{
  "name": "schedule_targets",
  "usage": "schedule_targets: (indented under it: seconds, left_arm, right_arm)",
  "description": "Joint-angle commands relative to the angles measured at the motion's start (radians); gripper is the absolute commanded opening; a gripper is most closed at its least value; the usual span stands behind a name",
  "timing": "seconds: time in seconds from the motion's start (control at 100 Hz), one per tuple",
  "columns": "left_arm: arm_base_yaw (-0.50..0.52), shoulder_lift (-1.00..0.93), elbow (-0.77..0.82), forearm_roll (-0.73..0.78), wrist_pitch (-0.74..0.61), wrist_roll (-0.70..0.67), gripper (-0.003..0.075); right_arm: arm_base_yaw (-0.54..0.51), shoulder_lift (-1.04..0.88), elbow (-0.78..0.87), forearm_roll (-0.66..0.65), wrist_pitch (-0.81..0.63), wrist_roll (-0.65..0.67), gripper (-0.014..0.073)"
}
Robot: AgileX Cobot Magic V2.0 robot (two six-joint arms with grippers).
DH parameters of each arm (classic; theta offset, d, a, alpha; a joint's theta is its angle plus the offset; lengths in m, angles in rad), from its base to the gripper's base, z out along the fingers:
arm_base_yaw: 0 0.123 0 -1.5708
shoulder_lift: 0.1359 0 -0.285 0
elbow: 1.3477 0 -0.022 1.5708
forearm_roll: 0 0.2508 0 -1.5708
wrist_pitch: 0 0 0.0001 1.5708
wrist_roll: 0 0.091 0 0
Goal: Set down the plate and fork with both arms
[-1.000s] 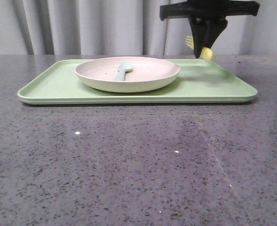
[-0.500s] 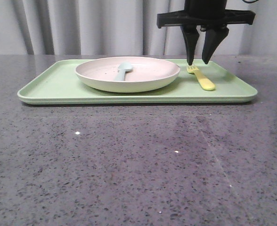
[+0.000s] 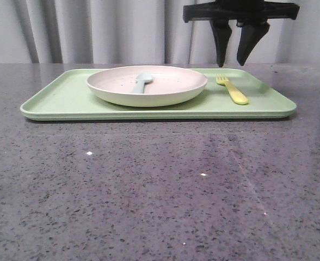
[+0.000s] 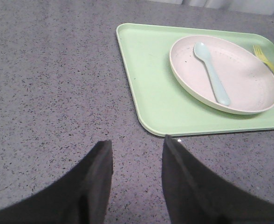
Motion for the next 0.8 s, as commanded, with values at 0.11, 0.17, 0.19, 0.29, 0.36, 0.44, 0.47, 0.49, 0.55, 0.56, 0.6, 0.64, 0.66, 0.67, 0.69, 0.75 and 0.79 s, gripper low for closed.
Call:
schedule_targets:
  seconds: [0.11,0.17,0.19,0.29,0.36,0.44,0.47,0.49,0.55,0.56,0.6,0.64,0.66,0.67,0.69,0.75,0.79]
  left_arm:
    - [0.003,-0.001,-0.028,-0.014,-0.068,-0.006,0.0261]
    - [0.003,-0.001,-0.028,-0.014,-0.072,-0.006,0.0261]
    - [0.003,-0.001,-0.028,-0.014,-0.072,-0.006,0.0261]
    - [0.003,-0.001,-0.028,-0.014,-0.072,-0.006,0.0261]
    - [0.003,-0.001,-0.028,-0.014,-0.072,-0.006,0.0261]
    - [0.003,-0.001,-0.028,-0.014,-0.072,-0.006,0.0261]
    - [0.003,-0.001,-0.028,-0.014,-0.072,-0.006,0.0261]
    - [0.003,-0.001,-0.028,-0.014,-0.072,-0.006,0.0261]
    - [0.003,-0.001,-0.028,-0.014,-0.072,-0.006,0.0261]
    - [0.003,-0.001,-0.028,-0.014,-0.072,-0.006,0.0261]
    - [0.003,-0.001,-0.028,-0.014,-0.072,-0.006,0.0261]
    - [0.003,-0.001,-0.028,-0.014,-0.072,-0.006,0.0261]
    - [0.003,-0.001,-0.028,-0.014,-0.072,-0.006,0.0261]
    - [0.003,-0.001,-0.028,-0.014,-0.072,-0.006,0.0261]
    - [0.003,-0.001,-0.028,-0.014,-0.072,-0.006,0.0261]
    - [0.003,-0.001,-0.028,-0.014,-0.072,-0.006,0.0261]
    - [0.003,-0.001,-0.028,-0.014,-0.072,-0.006,0.0261]
  right_arm:
    - [-0.005,-0.173,0.12,-0.022,0.055,-0.008,0.0298]
    - [-0.005,-0.221,0.186,-0.022,0.009,-0.006,0.0298]
    - [-0.005,-0.238,0.212,-0.022,-0.009,-0.004,0.0298]
    - [-0.005,-0.322,0.344,-0.022,-0.093,0.006,0.0298]
    - [-0.005,-0.383,0.425,-0.022,-0.145,0.006,0.0298]
    - [-0.005,-0.448,0.504,-0.025,-0.194,0.006,0.0298]
    - [-0.005,-0.477,0.53,-0.027,-0.208,0.006,0.0298]
    - [-0.005,-0.488,0.548,-0.028,-0.217,0.006,0.0298]
    - [-0.005,-0.538,0.599,-0.029,-0.243,0.006,0.0298]
    - [-0.005,-0.544,0.605,-0.029,-0.249,0.006,0.0298]
    - [-0.005,-0.576,0.635,-0.029,-0.266,0.006,0.0298]
    - [-0.005,-0.609,0.666,-0.029,-0.283,0.006,0.0298]
    - [-0.005,-0.625,0.681,-0.029,-0.294,0.006,0.0298]
    - [-0.005,-0.631,0.686,-0.029,-0.294,0.006,0.0298]
    - [-0.005,-0.647,0.701,-0.029,-0.301,0.006,0.0297]
    - [-0.005,-0.699,0.742,-0.029,-0.328,0.006,0.0286]
    - [-0.005,-0.729,0.775,-0.029,-0.348,0.006,0.0274]
